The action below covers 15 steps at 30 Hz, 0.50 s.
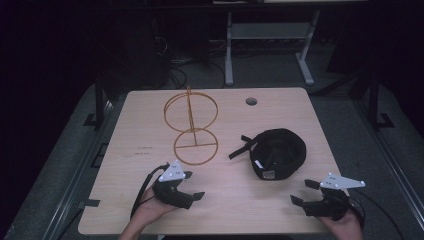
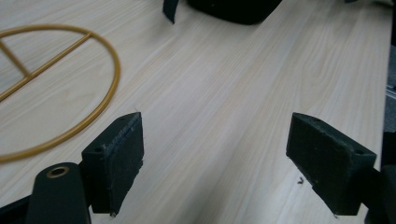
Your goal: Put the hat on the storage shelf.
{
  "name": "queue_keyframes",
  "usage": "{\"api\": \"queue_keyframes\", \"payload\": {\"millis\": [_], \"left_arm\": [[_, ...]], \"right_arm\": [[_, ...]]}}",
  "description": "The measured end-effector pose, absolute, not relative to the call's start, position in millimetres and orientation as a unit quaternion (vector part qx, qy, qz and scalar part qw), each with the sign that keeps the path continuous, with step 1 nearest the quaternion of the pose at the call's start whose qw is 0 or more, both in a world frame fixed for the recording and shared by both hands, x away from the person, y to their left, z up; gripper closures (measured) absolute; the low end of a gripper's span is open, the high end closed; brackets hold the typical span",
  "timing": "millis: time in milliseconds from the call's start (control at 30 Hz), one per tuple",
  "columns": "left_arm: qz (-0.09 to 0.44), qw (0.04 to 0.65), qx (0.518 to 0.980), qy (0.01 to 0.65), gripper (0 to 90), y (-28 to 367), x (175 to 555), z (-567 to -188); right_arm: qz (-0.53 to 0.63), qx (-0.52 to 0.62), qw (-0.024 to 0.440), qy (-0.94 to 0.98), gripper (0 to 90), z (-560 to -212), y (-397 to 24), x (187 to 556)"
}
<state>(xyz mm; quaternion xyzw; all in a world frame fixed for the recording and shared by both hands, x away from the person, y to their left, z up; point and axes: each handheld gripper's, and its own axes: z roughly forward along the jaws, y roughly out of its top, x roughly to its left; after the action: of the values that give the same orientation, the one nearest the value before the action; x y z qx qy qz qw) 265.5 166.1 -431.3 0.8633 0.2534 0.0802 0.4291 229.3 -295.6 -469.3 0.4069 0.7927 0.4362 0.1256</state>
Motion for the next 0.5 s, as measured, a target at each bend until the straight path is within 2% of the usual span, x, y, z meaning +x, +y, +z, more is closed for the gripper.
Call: {"api": "queue_keyframes", "payload": {"millis": [500], "left_arm": [[0.067,0.428,0.876,0.213,18.9,130,271,-408]], "right_arm": [[0.441,0.409,0.125,0.789,16.0,-469,-297,230]]}}
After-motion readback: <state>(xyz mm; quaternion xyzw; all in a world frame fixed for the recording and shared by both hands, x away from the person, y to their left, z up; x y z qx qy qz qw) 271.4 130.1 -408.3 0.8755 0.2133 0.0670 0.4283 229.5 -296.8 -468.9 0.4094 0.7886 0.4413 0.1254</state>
